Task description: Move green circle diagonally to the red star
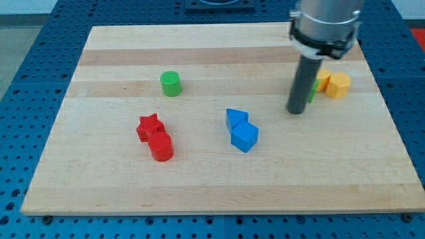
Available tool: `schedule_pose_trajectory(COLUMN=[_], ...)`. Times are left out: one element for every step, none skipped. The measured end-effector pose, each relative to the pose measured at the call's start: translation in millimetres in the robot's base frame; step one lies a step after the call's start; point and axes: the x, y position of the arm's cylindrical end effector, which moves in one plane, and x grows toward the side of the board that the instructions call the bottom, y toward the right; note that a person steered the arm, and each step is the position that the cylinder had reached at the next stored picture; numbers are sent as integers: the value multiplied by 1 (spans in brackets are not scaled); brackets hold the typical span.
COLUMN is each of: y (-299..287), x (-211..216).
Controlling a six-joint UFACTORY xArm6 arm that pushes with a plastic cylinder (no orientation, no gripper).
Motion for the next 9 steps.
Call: schedule_pose_trajectory(y=[-64,-110,-135,-171,-247,-291,-278,-272,-272], x=[-1,-38,-122,-188,-177,-134,-107,-86,-86])
